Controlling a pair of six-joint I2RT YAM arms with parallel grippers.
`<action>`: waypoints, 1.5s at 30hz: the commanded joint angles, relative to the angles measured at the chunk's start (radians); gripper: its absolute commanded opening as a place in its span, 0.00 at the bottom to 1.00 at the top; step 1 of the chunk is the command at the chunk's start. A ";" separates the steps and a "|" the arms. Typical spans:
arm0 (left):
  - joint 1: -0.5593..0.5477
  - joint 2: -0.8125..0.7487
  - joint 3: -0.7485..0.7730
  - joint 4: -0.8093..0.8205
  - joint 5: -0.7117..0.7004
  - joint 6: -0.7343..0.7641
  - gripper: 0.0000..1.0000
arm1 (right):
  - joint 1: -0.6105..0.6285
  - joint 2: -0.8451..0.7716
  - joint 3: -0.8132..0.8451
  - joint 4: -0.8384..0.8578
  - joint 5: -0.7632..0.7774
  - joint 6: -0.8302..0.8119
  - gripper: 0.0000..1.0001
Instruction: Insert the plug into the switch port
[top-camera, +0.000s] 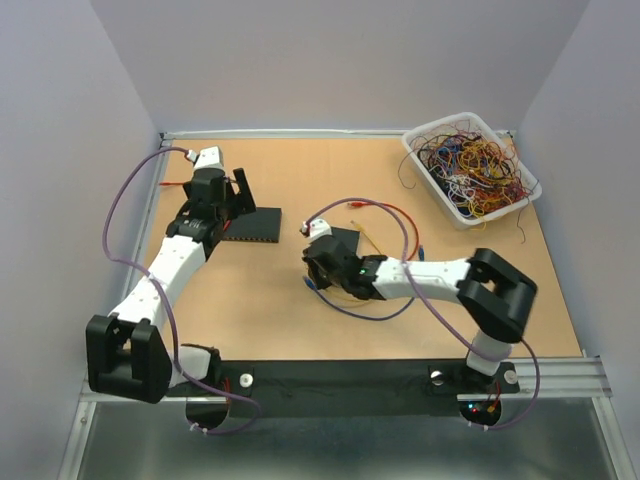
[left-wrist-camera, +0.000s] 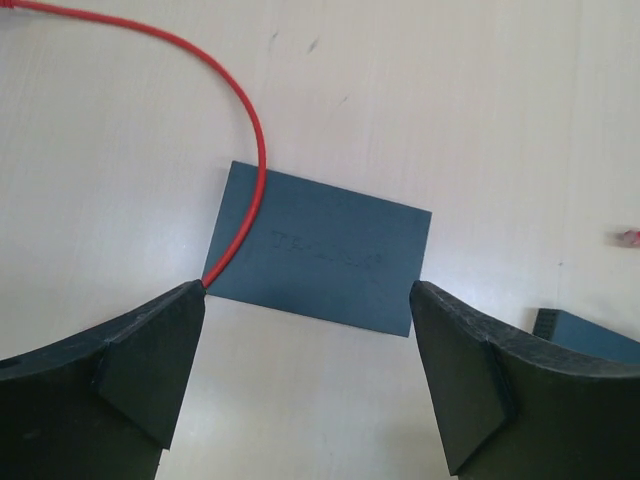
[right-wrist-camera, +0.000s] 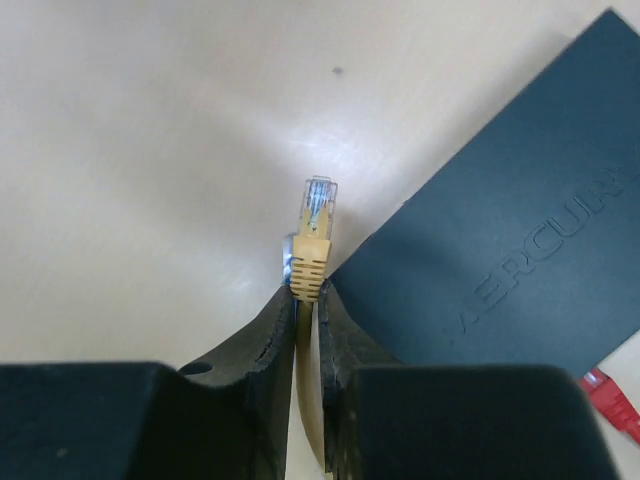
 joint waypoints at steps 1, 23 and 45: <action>-0.004 -0.085 -0.018 0.096 0.069 0.027 0.95 | 0.008 -0.231 -0.144 0.222 -0.158 -0.089 0.00; -0.064 -0.118 -0.067 0.228 0.383 0.079 0.92 | 0.006 -0.641 -0.421 0.335 -0.346 -0.176 0.00; -0.164 -0.020 -0.024 0.165 0.354 0.102 0.91 | -0.287 -0.451 -0.355 0.040 0.036 -0.160 0.00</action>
